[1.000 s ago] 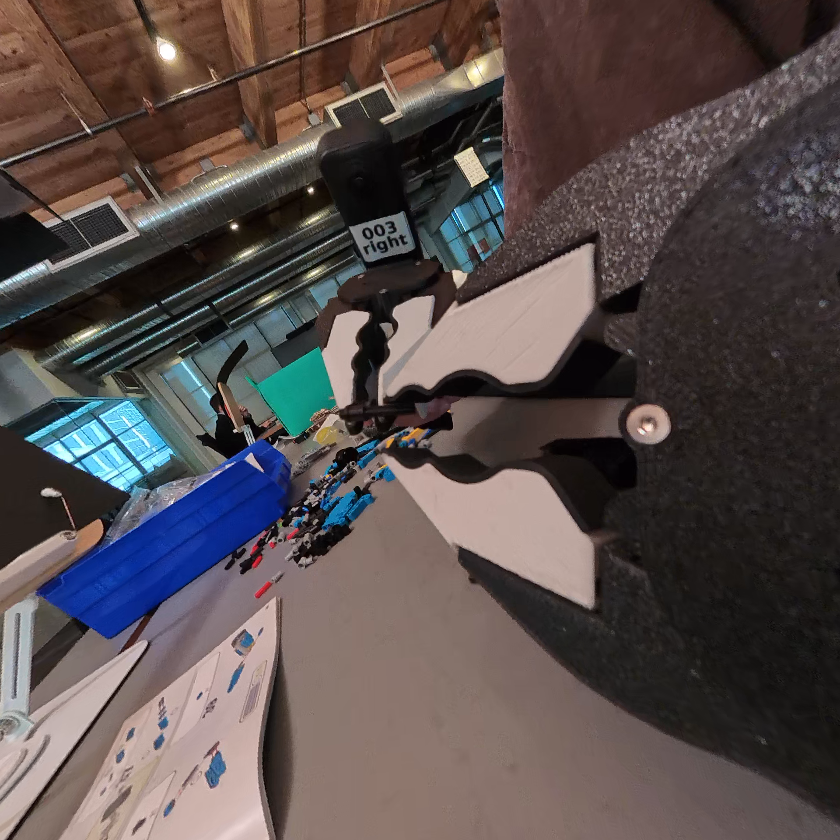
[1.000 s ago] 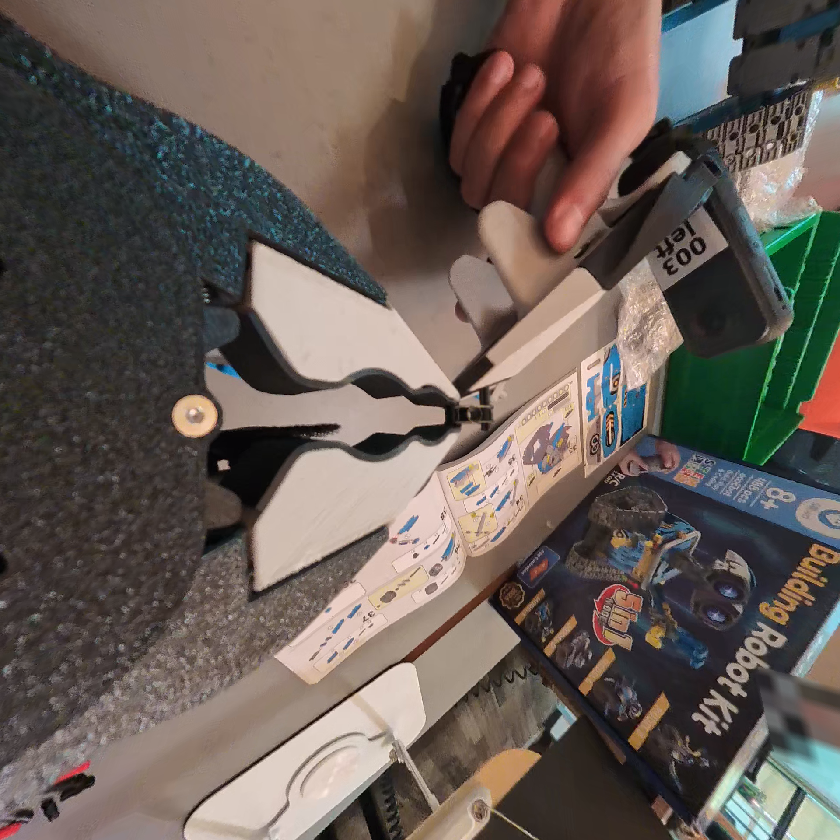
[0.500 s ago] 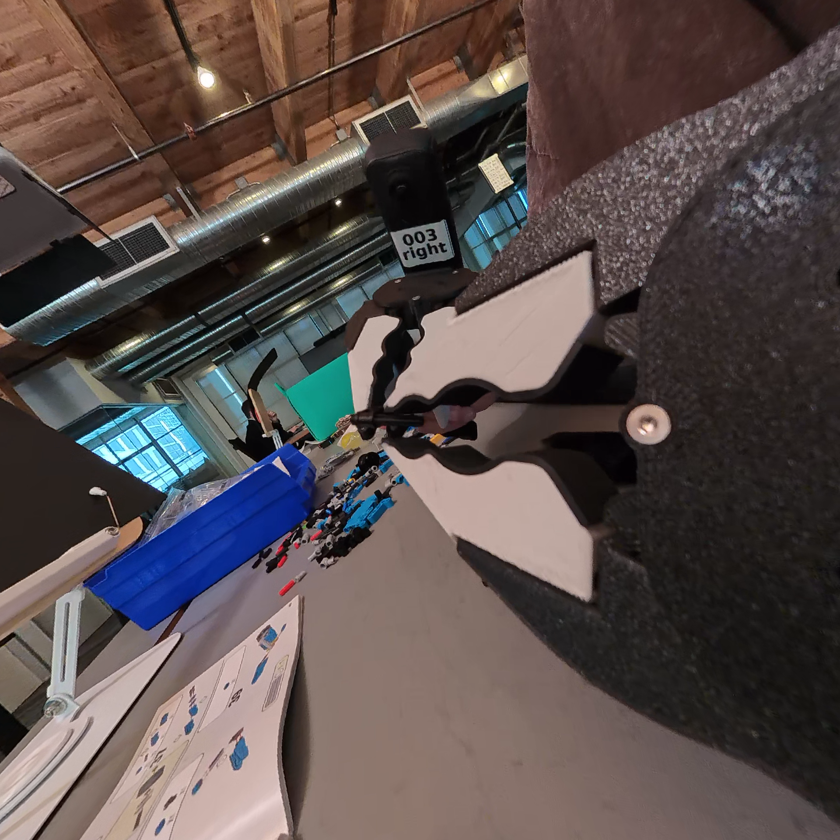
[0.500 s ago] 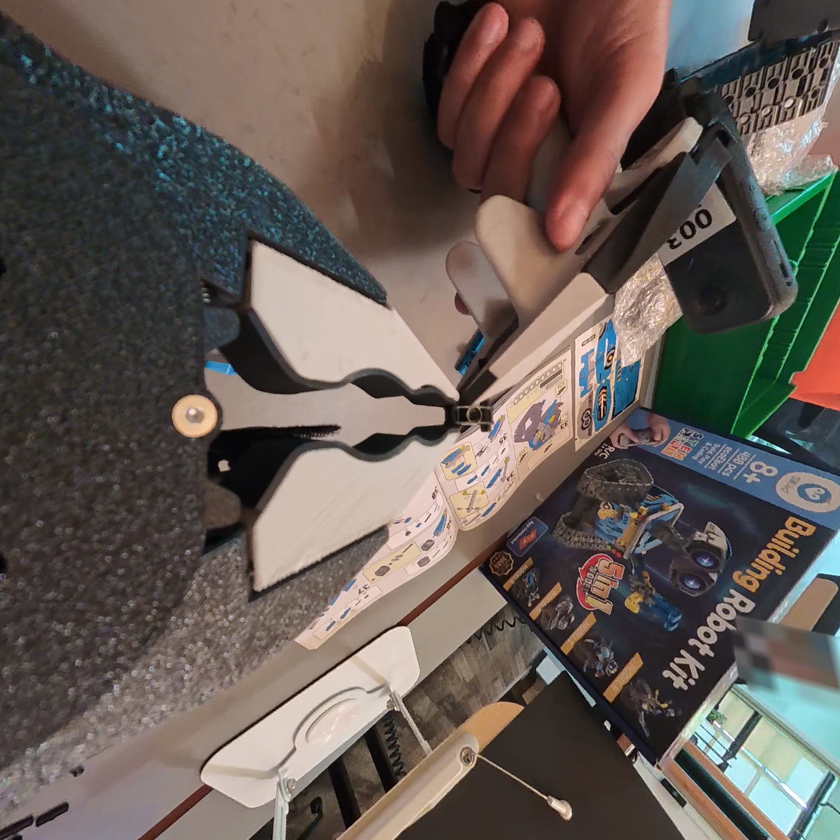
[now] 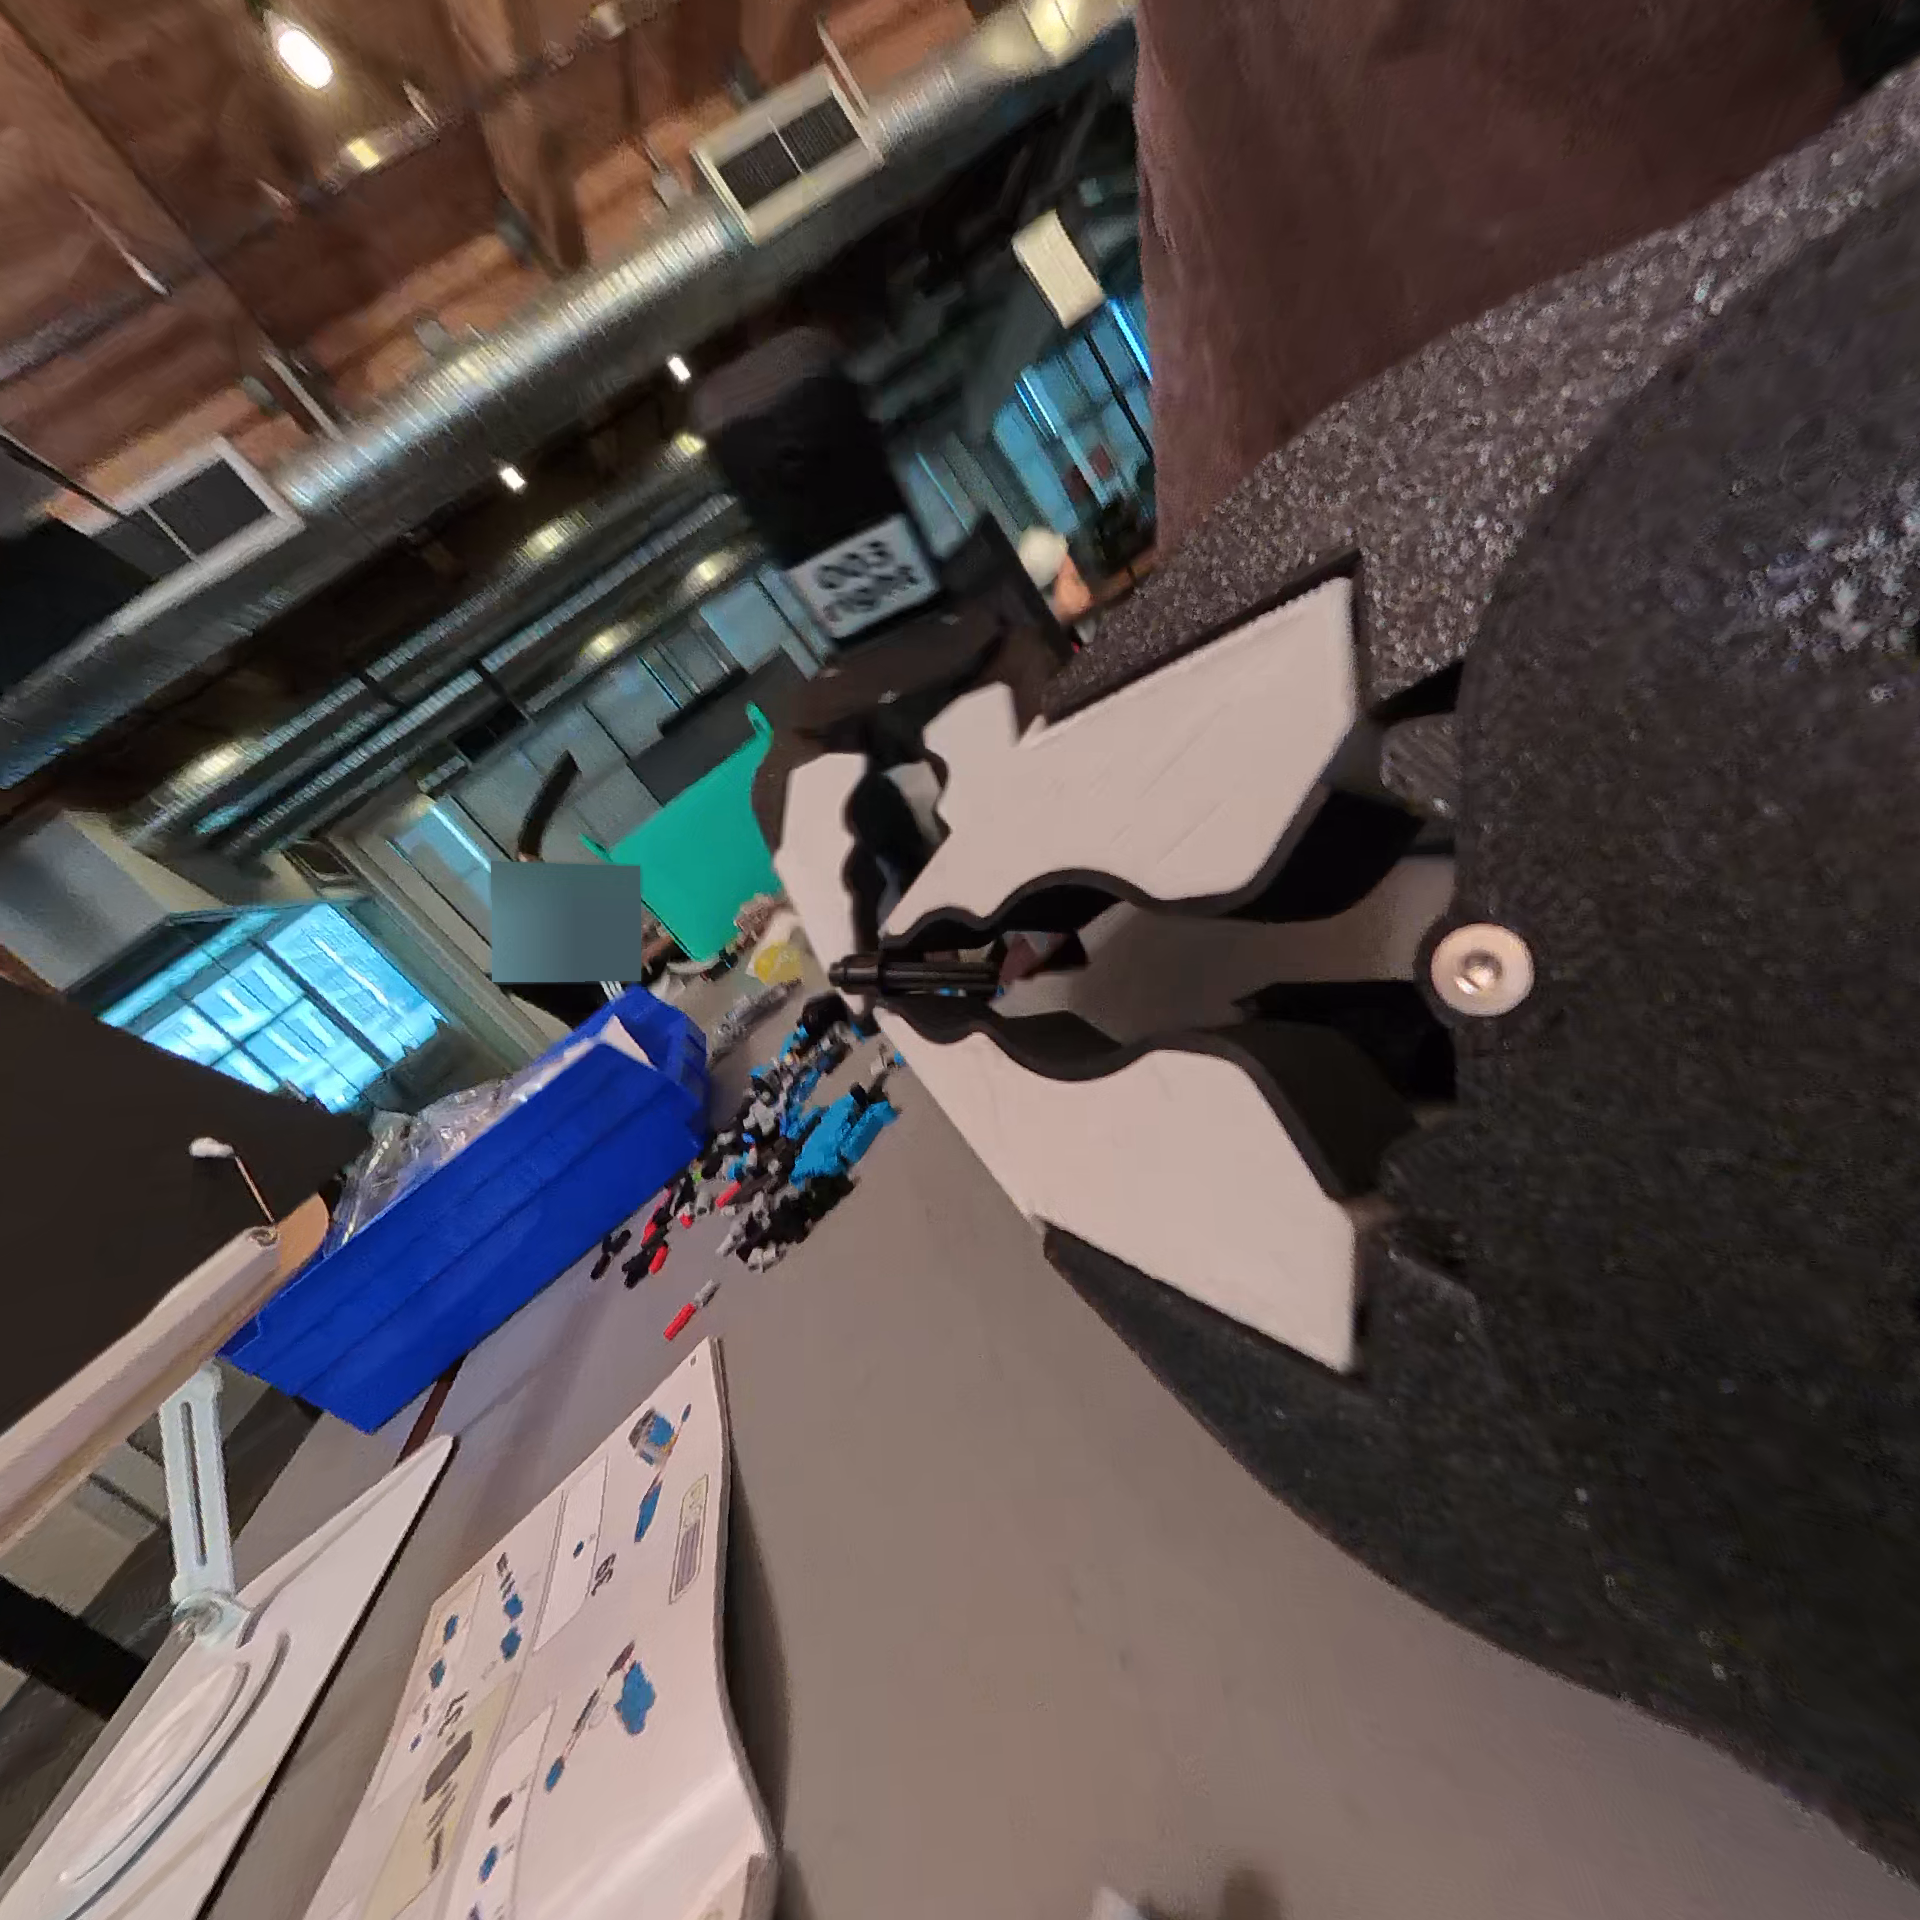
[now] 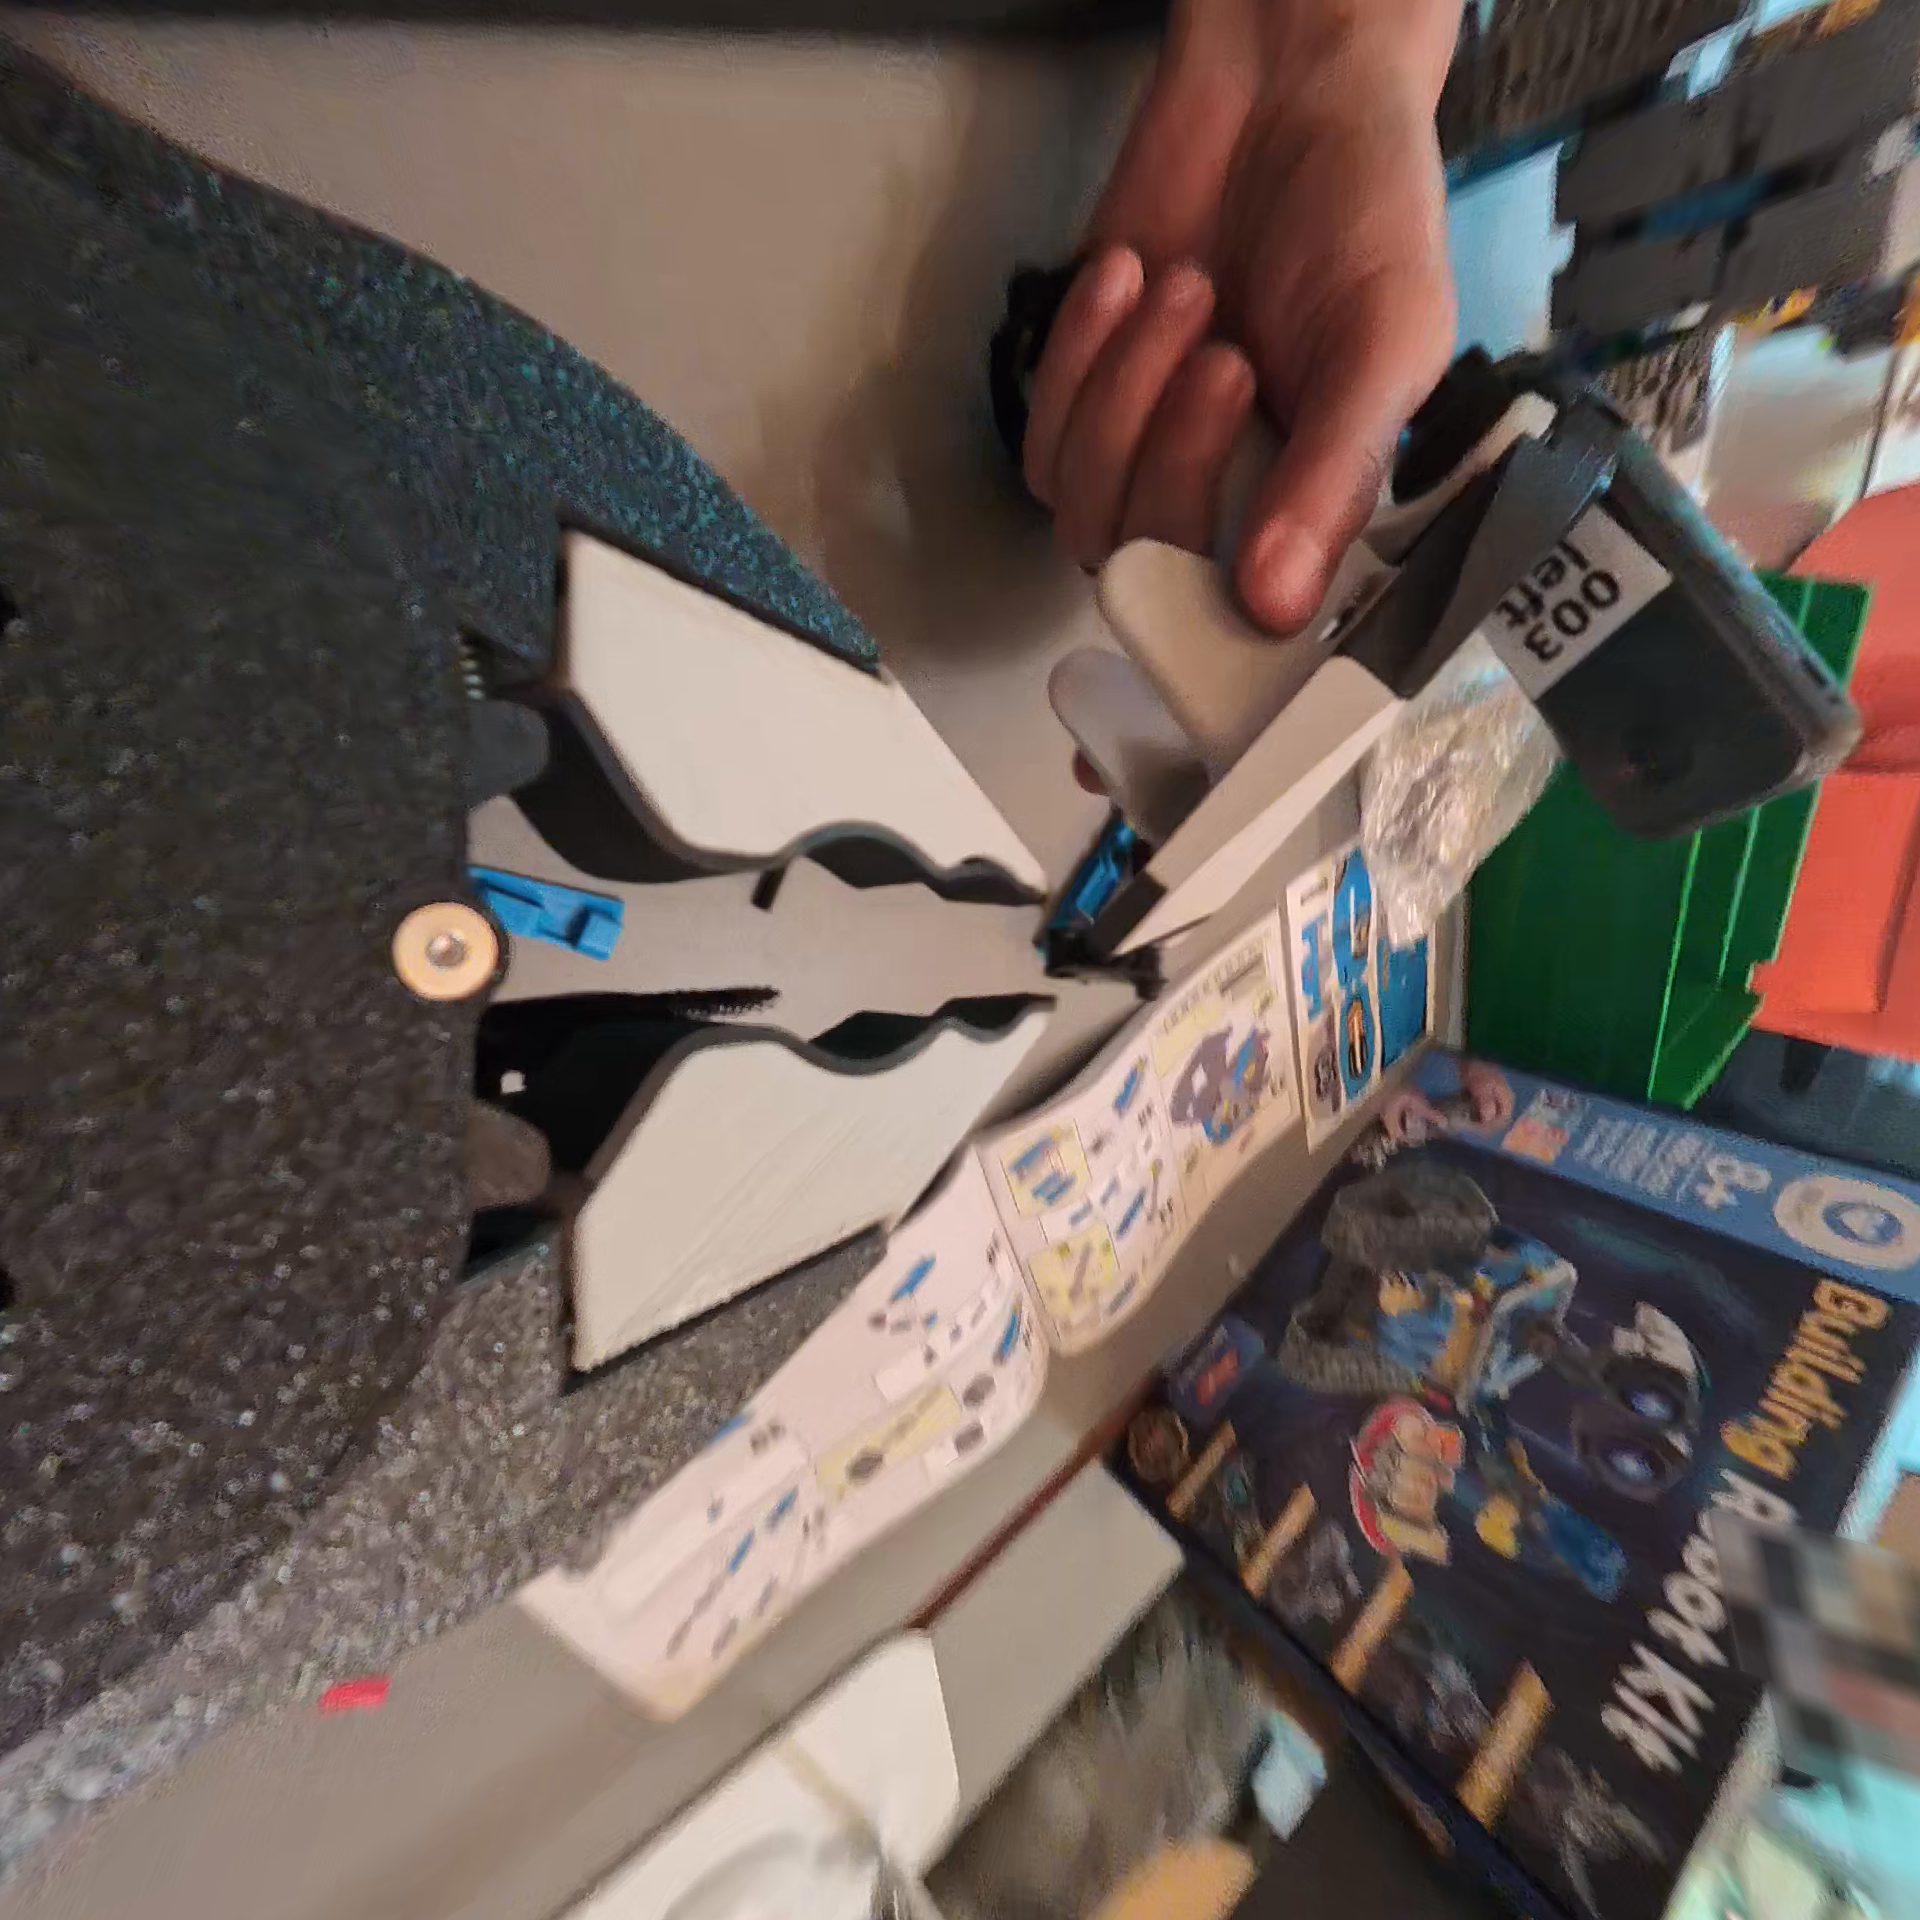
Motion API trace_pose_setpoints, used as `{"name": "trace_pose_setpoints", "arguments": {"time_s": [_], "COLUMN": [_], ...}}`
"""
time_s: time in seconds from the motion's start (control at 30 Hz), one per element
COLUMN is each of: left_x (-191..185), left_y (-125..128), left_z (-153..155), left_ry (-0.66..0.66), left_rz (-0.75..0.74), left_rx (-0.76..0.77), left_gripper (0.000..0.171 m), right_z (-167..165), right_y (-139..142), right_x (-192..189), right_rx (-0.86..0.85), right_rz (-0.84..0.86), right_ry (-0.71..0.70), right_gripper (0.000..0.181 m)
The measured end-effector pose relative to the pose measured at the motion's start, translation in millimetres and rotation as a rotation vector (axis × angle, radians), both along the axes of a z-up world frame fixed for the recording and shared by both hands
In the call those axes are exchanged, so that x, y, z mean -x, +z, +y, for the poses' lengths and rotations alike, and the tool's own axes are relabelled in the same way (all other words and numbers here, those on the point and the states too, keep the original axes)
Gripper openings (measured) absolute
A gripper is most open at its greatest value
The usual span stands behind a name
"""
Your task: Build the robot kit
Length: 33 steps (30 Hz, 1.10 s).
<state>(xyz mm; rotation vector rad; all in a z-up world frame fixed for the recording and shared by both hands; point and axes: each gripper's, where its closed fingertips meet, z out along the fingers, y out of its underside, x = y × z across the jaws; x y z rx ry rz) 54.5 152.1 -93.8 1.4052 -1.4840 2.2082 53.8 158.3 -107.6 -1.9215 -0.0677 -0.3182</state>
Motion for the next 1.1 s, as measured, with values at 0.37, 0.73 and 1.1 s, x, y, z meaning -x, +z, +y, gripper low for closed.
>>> {"name": "trace_pose_setpoints", "arguments": {"time_s": [0.37,0.73,1.1], "left_x": [23,22,22], "left_y": [-2,1,11], "left_z": [-39,-36,-33], "left_ry": [-0.105,-0.133,-0.118], "left_rz": [-0.220,-0.171,-0.182], "left_rx": [-0.335,-0.245,-0.165], "left_gripper": [0.006,0.007,0.013], "right_z": [-29,-29,-26], "right_y": [15,18,35], "right_x": [23,21,19], "right_rx": [-0.106,-0.128,-0.243], "right_rz": [0.655,0.682,0.805], "right_ry": [0.414,0.412,0.423], "right_gripper": [0.027,0.006,0.006]}}
